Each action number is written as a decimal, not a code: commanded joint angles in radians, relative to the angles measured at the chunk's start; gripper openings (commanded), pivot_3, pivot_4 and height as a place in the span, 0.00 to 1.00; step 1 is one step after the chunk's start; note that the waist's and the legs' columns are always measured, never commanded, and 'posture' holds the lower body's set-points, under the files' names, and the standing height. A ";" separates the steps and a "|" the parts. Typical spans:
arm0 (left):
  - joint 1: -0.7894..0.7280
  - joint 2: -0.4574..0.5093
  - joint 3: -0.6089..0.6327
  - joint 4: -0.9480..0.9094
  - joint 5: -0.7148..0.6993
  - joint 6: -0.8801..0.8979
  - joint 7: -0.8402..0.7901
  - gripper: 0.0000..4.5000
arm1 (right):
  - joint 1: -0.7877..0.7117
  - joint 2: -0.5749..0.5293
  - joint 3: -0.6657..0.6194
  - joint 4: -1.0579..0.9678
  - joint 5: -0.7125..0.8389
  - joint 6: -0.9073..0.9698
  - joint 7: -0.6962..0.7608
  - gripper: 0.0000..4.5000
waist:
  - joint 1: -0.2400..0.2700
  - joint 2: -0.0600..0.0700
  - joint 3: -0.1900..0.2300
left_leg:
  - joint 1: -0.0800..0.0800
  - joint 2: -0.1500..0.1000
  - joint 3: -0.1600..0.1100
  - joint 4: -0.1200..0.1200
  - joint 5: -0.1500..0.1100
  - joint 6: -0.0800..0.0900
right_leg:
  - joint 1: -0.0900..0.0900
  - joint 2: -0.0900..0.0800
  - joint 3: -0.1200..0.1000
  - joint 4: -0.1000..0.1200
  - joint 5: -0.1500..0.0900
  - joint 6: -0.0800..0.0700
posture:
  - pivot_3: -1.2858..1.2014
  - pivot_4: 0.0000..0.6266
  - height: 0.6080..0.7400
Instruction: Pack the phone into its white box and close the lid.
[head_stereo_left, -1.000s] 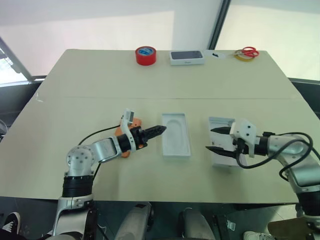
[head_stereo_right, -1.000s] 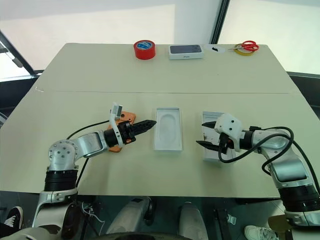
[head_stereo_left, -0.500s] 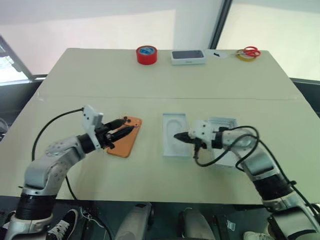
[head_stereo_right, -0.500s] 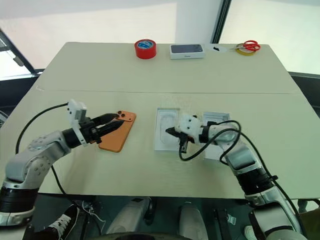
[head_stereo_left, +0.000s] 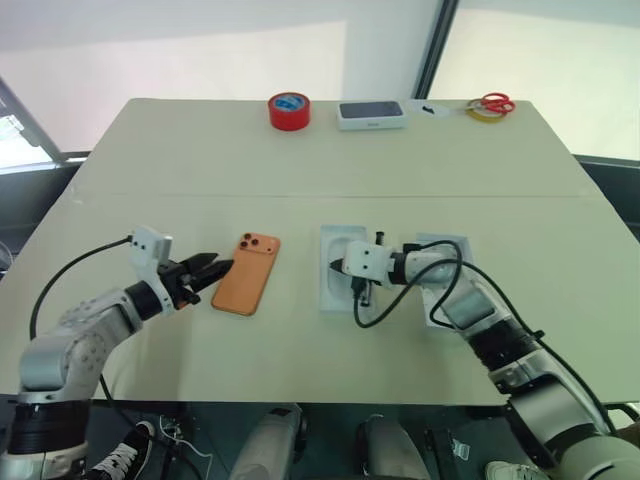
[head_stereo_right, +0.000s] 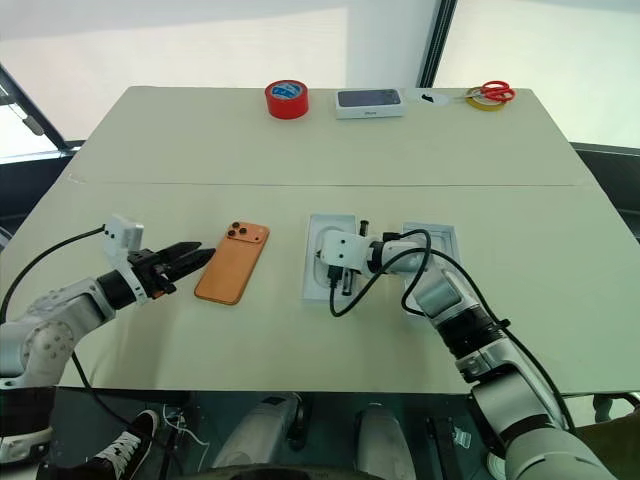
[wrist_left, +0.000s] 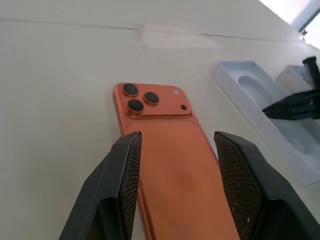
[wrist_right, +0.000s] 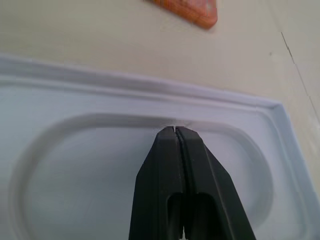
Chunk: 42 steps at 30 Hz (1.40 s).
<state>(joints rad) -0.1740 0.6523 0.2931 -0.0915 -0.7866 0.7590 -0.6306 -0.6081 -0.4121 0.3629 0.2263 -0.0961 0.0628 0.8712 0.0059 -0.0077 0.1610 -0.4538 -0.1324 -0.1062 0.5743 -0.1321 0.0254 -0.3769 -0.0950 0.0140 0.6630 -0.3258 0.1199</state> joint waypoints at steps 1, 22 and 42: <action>-0.045 0.019 0.060 0.061 -0.032 0.057 0.009 0.54 | -0.063 0.045 -0.056 -0.087 0.066 0.076 -0.004 0.01 | -0.002 0.000 0.000 | 0.000 0.000 0.000 0.000 0.000 0.000 | 0.000 0.000 0.000 0.000 0.000 0.000 | 0.52 0.24 1.00; -0.220 0.053 -0.188 0.404 0.159 0.188 -0.252 0.54 | -0.192 0.235 0.303 -0.013 -0.266 0.292 -0.013 0.01 | -0.021 0.000 -0.001 | 0.001 0.000 0.000 -0.003 0.002 -0.003 | -0.002 0.001 0.001 0.003 0.000 0.000 | 0.52 0.24 1.00; -0.258 -0.069 -0.148 0.378 0.112 0.378 -0.293 0.54 | -0.182 0.249 0.285 0.003 -0.299 0.306 -0.018 0.01 | -0.016 0.000 -0.006 | 0.012 -0.001 0.000 -0.014 0.004 -0.006 | 0.003 0.000 0.003 0.002 0.000 -0.001 | 0.52 0.24 1.00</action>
<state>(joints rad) -0.4360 0.6256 0.2133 0.2932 -0.6574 1.0900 -0.9081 -0.7870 -0.1784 0.6397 0.2371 -0.3919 0.3688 0.8529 -0.0102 -0.0078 0.1554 -0.4417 -0.1336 -0.1060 0.5606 -0.1282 0.0189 -0.3741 -0.0955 0.0167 0.6647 -0.3259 0.1194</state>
